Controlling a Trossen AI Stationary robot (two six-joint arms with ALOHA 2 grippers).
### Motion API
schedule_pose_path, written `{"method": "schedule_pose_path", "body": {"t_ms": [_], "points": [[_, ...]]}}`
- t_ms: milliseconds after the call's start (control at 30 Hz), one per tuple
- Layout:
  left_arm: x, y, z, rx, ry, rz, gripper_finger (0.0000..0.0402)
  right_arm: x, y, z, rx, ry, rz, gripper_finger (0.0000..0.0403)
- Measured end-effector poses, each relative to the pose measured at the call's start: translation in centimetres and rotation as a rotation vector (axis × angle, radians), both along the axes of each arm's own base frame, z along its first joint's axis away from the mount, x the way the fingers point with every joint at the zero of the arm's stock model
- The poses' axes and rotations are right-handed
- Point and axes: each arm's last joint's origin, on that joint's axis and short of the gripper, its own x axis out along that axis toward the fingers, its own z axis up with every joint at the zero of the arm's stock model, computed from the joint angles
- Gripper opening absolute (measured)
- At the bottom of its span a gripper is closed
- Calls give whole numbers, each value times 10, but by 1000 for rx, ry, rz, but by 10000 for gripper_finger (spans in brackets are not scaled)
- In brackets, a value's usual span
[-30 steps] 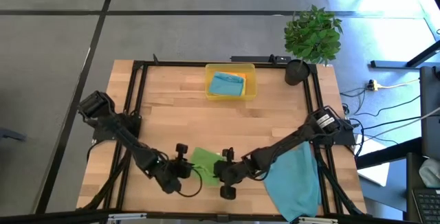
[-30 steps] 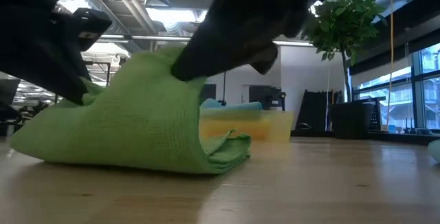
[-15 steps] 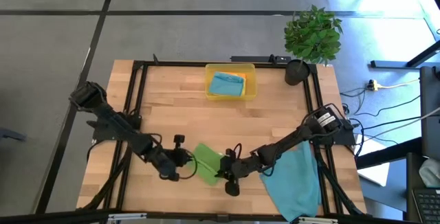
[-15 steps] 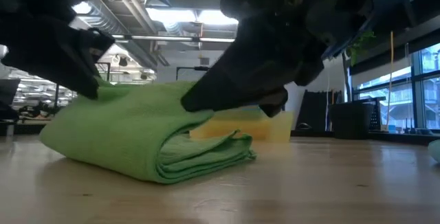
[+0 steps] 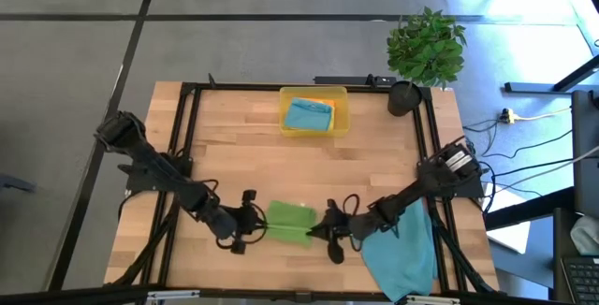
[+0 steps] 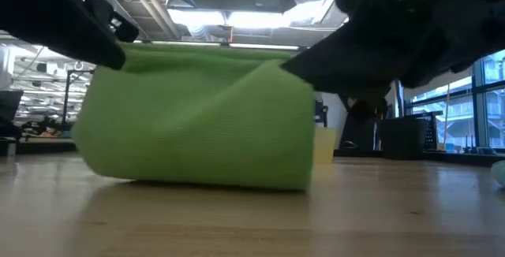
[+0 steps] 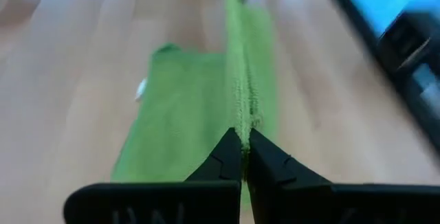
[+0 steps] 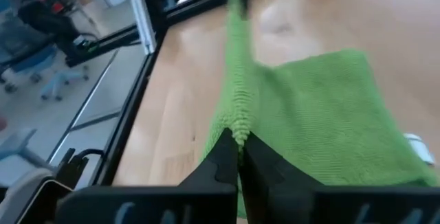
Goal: Fold microfiber towels
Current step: Fold the green microfiber cloth
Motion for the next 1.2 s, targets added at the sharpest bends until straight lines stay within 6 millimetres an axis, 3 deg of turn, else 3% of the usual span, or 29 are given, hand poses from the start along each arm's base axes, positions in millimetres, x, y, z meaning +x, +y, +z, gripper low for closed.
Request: {"method": "schedule_pose_path", "body": {"t_ms": [300,433,800,1200], "points": [[11,-2,-17,-74,17,37,0,-2,-1,1,-26,88,-72,1],[16,6,-17,-61,14,62,0,-1,-4,-4,-52,183,-133,1],[31,44,-23,31,86,147,0,-2,-15,-10,-80,217,-306,1],[35,65,-27,60,115,206,0,-3,-22,-12,-92,208,-443,3]]}}
